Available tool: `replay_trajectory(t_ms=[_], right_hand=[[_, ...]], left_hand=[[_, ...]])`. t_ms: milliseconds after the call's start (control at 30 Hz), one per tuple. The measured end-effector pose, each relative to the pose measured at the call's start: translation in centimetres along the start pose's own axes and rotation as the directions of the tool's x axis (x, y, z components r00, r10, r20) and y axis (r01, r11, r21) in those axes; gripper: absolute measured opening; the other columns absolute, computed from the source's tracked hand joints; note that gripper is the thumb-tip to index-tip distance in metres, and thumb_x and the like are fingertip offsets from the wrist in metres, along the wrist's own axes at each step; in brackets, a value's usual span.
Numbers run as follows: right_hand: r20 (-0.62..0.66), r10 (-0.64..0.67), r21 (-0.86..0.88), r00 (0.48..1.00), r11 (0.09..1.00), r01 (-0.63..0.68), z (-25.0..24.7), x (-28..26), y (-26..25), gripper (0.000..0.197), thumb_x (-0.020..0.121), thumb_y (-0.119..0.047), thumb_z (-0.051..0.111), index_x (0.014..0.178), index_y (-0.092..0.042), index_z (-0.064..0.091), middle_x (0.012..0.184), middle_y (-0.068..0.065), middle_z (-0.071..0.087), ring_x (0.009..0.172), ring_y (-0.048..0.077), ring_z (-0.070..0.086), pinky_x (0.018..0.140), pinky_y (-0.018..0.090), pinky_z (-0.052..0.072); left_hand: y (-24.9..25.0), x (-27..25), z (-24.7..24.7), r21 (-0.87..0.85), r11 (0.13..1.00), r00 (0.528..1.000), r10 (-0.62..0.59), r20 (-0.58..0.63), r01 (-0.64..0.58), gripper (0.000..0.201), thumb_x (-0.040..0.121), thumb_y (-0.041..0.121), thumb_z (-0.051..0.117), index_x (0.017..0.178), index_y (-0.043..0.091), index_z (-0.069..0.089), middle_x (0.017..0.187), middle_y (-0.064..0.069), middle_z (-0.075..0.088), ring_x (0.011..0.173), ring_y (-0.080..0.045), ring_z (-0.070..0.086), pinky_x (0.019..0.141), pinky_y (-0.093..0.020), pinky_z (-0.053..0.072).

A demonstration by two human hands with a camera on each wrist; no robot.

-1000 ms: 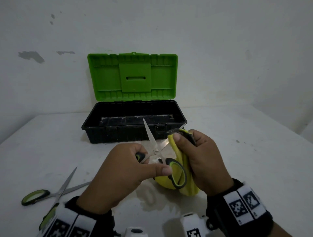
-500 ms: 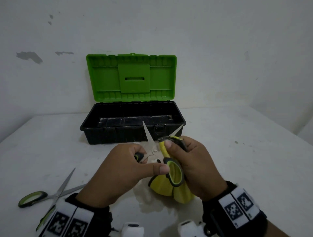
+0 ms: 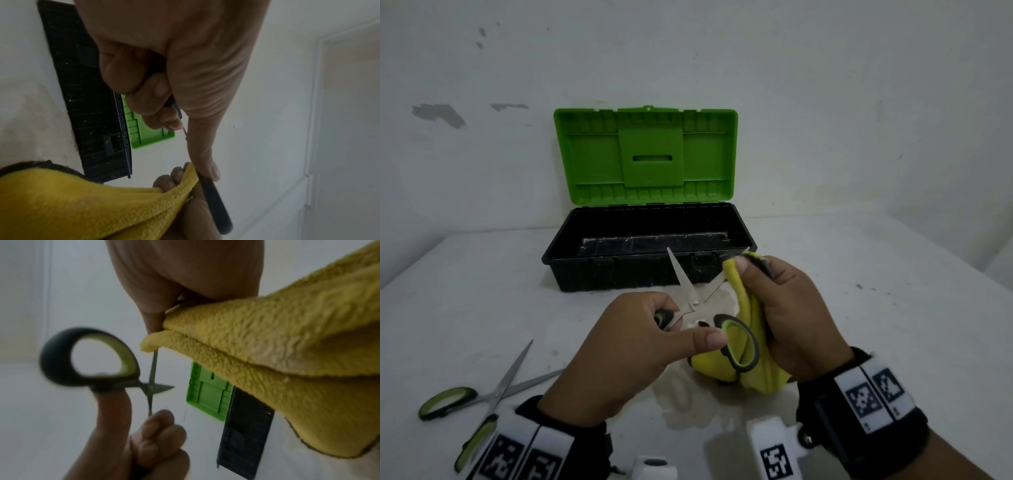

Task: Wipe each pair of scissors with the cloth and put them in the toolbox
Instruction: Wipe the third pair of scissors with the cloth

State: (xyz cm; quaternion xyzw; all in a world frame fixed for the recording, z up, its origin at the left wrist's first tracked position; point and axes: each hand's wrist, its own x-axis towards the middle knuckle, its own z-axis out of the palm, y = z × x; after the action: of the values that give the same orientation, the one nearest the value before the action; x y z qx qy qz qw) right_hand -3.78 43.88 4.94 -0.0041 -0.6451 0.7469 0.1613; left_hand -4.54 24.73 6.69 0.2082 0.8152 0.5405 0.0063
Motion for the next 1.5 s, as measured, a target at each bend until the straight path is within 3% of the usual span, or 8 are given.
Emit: replay_trajectory(t_ms=[233,467,633,733,900,1100,1367,1500], right_hand=[[0.083,0.062,0.030,0.995,0.997,-0.064,0.3,-0.7,0.5,0.035,0.070,-0.044,0.086,0.080,-0.013,0.072,0.067,0.006,0.056,0.063,0.021,0.051,0.063,0.036,0.045],[-0.062,0.069,0.093,0.996,0.994,-0.063,-0.4,1.6,-0.3,0.082,0.046,-0.063,0.092,0.093,0.001,0.072,0.093,0.025,0.059,0.084,0.032,0.053,0.079,0.050,0.047],[-0.147,0.037,0.120,0.988,0.993,-0.019,-1.4,2.1,-1.5,0.075,0.045,-0.063,0.092,0.099,-0.012,0.079,0.108,0.032,0.067,0.093,0.037,0.062,0.098,0.066,0.046],[-0.109,-0.028,-0.058,0.994,0.998,0.022,-1.7,1.0,-2.0,0.048,0.067,-0.054,0.085,0.094,-0.015,0.080,0.097,0.023,0.075,0.090,0.039,0.071,0.083,0.056,0.058],[0.028,-0.114,-0.361,0.993,0.925,0.117,0.0,-0.8,-1.7,0.037,0.087,-0.036,0.073,0.078,0.000,0.068,0.062,0.018,0.057,0.054,0.013,0.049,0.054,0.027,0.044],[0.009,-0.103,-0.388,0.995,0.916,0.099,2.2,-1.6,0.1,0.034,0.089,-0.040,0.071,0.078,-0.008,0.070,0.070,0.016,0.069,0.061,0.025,0.067,0.056,0.034,0.058],[-0.117,-0.039,-0.268,0.992,0.963,0.006,2.2,-0.7,0.2,0.062,0.075,-0.059,0.072,0.093,0.001,0.072,0.092,0.031,0.068,0.085,0.049,0.066,0.071,0.061,0.056],[-0.079,0.023,-0.259,0.997,0.965,-0.043,2.5,-1.3,-0.3,0.031,0.089,-0.037,0.072,0.091,-0.007,0.077,0.083,0.017,0.074,0.073,0.032,0.071,0.060,0.040,0.061]], left_hand=[[-0.5,0.2,-0.5,0.040,0.999,1.000,0.002,-0.002,-0.002,0.061,0.043,0.064,0.085,0.055,0.019,0.046,0.053,0.006,0.034,0.046,-0.004,0.031,0.045,-0.017,0.031],[-0.4,0.0,-0.3,0.104,0.995,0.998,0.018,-0.060,-0.012,0.061,0.041,0.069,0.082,0.054,0.021,0.048,0.046,0.009,0.039,0.043,-0.004,0.034,0.047,-0.024,0.034],[0.0,-0.2,-0.2,0.242,0.970,0.990,-0.003,-0.144,0.039,0.056,0.043,0.067,0.081,0.061,0.022,0.052,0.053,0.008,0.048,0.049,-0.007,0.040,0.049,-0.024,0.035],[0.2,-0.3,-0.2,0.376,0.925,0.974,0.029,-0.225,0.059,0.054,0.047,0.069,0.079,0.065,0.027,0.051,0.059,0.008,0.052,0.054,-0.007,0.047,0.049,-0.023,0.035],[0.4,-0.3,0.5,0.482,0.876,0.960,0.106,-0.259,0.033,0.054,0.052,0.070,0.078,0.064,0.028,0.045,0.057,0.009,0.050,0.054,-0.007,0.047,0.048,-0.024,0.035],[0.6,-0.3,1.2,0.610,0.792,0.942,0.182,-0.284,0.031,0.049,0.056,0.068,0.073,0.068,0.031,0.043,0.061,0.014,0.045,0.055,-0.002,0.044,0.048,-0.021,0.036],[0.4,-1.0,1.0,0.702,0.709,0.911,0.328,-0.248,-0.064,0.054,0.050,0.053,0.089,0.067,0.024,0.047,0.058,0.009,0.049,0.045,-0.008,0.042,0.042,-0.013,0.024],[0.0,-0.9,1.0,0.703,0.707,0.899,0.353,-0.259,-0.075,0.052,0.052,0.049,0.090,0.067,0.022,0.048,0.058,0.008,0.047,0.045,-0.011,0.042,0.041,-0.019,0.029]])
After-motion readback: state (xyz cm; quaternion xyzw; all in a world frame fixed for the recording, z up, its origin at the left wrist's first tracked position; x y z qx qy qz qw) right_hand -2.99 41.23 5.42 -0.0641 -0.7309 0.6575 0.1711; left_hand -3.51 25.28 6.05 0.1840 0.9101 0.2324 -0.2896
